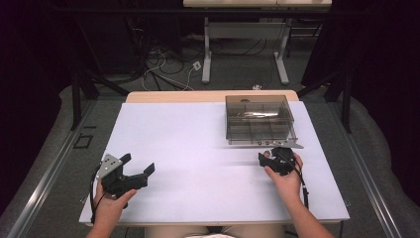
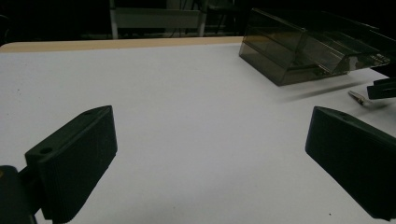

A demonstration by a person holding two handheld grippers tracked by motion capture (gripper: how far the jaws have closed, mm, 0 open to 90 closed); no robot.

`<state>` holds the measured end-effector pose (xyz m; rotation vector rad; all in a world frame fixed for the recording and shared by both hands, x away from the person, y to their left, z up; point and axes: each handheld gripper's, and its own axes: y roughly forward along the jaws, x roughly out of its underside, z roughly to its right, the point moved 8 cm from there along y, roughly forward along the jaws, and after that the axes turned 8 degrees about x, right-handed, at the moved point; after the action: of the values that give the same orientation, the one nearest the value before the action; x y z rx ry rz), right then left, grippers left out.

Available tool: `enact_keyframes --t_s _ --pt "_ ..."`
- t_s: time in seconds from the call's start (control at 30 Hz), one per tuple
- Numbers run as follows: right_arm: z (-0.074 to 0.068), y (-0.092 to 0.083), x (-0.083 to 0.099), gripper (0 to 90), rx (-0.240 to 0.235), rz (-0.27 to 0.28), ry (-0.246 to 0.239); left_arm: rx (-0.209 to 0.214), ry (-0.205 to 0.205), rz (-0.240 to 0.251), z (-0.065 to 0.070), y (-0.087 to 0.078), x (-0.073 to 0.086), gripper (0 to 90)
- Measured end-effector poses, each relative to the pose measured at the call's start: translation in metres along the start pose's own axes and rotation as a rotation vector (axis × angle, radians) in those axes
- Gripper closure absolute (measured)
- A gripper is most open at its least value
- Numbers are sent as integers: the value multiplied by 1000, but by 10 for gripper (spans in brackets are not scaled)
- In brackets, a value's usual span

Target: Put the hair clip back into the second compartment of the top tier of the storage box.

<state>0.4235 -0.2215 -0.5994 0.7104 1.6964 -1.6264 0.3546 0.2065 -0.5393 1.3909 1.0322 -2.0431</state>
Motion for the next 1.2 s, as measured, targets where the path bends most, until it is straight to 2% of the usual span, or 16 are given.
enact_keyframes --t_s 0.73,1.1,1.2 --pt "-1 16 7 381 34 -38 1 0 -5 -7 -1 2 1 24" --pt "-1 18 9 454 61 -44 -7 2 -2 -11 -1 2 2 24" --pt "0 18 9 487 71 -38 -26 2 -1 -12 -1 2 2 25"
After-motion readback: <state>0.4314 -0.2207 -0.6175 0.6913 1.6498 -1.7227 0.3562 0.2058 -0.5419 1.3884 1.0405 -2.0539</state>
